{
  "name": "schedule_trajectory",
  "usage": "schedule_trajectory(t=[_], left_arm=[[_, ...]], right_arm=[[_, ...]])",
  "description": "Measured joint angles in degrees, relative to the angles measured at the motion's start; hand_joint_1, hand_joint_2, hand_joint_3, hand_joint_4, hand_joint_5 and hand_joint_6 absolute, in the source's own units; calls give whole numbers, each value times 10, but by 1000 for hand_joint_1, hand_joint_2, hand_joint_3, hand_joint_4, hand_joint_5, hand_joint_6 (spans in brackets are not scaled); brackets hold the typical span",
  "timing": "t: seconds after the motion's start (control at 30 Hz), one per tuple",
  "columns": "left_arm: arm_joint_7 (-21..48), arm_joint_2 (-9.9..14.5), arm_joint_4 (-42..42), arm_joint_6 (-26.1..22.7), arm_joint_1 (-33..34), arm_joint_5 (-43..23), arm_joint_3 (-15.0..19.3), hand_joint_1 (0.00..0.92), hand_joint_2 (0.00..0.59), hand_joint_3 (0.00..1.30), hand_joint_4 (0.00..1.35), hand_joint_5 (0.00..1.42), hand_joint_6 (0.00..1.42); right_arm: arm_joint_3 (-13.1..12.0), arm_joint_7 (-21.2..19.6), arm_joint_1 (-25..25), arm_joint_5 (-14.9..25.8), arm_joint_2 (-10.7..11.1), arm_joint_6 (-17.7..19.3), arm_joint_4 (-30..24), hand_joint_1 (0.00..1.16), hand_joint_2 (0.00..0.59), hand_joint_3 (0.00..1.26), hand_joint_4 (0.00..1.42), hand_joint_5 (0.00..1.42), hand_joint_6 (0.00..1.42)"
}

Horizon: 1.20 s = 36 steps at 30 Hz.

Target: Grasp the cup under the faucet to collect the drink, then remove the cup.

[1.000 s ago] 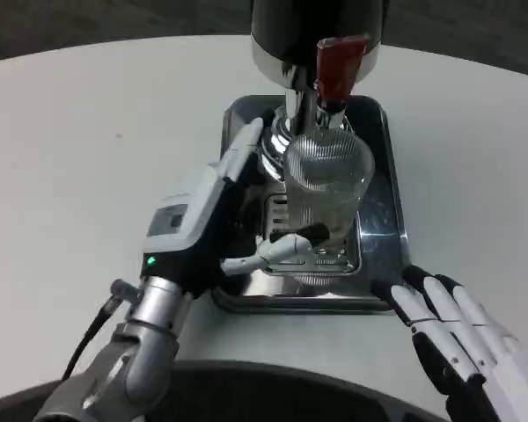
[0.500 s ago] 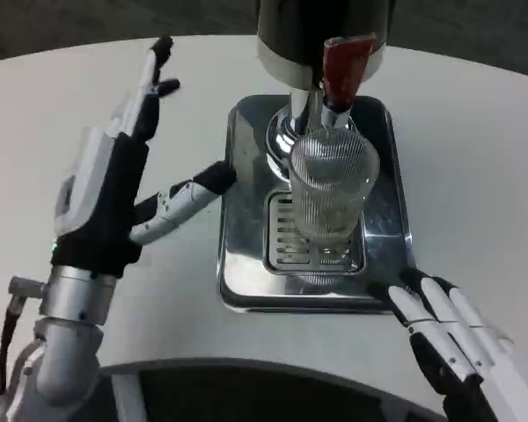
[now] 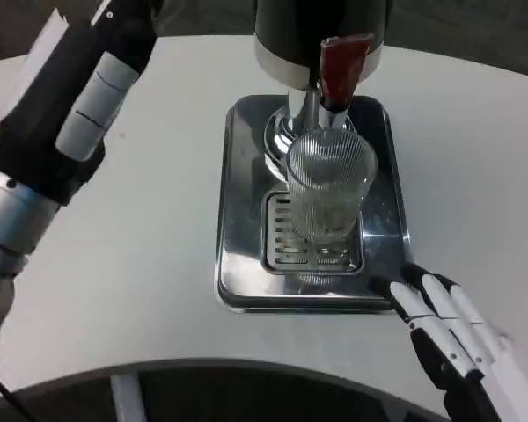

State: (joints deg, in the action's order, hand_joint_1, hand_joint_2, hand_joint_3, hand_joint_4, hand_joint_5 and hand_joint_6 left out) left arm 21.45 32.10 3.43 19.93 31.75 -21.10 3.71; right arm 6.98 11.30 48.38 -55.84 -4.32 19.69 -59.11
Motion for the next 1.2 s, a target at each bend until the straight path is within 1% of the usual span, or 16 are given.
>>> schedule_trajectory(t=[0.03,0.07,0.13,0.17,0.23,0.33,0.4,0.47,0.6,0.87,1.03,1.13,1.2], left_arm=[[15,3,-8,-16,3,-19,4,0,119,0,0,0,0],[51,9,-19,-53,11,-61,14,0,119,0,0,0,0],[105,20,-35,-111,32,-122,30,0,120,0,0,0,0],[116,21,-40,-124,40,-132,35,0,122,0,0,0,0],[143,23,-43,-165,59,-168,47,0,124,0,0,0,0],[174,24,-41,-219,88,-197,57,0,122,0,0,0,0],[201,23,-19,-254,113,-211,58,0,120,0,0,0,0],[222,22,6,-279,137,-211,58,0,117,0,0,0,0],[254,10,48,-294,167,-206,56,0,112,0,0,0,0],[286,-24,104,-294,200,-157,44,0,106,0,0,0,0],[299,-45,146,-279,222,-127,42,0,103,0,0,4,0],[319,-59,183,-264,247,-110,35,0,102,0,0,7,0],[327,-65,193,-256,255,-98,31,0,101,0,0,11,0]], right_arm=[[0,0,-1,0,0,0,0,525,493,105,12,15,109],[1,0,-3,0,0,-2,0,525,493,105,12,15,110],[2,0,-6,0,0,-5,0,526,493,105,12,15,110],[2,0,-7,0,0,-6,0,526,493,105,12,15,110],[3,0,-9,1,0,-8,0,526,493,105,12,15,111],[4,0,-11,1,1,-13,0,526,493,105,12,15,111],[5,0,-13,1,1,-13,0,526,493,105,12,15,111],[6,0,-15,1,1,-14,0,526,493,105,12,15,111],[4,0,-14,1,1,-14,0,526,493,105,12,15,111],[-1,0,-14,2,1,-17,0,526,493,105,12,15,111],[-1,0,-14,2,1,-25,0,526,493,105,12,15,111],[1,0,-19,2,1,-34,0,526,493,105,12,15,111],[2,0,-22,2,1,-37,0,526,493,105,12,15,111]])
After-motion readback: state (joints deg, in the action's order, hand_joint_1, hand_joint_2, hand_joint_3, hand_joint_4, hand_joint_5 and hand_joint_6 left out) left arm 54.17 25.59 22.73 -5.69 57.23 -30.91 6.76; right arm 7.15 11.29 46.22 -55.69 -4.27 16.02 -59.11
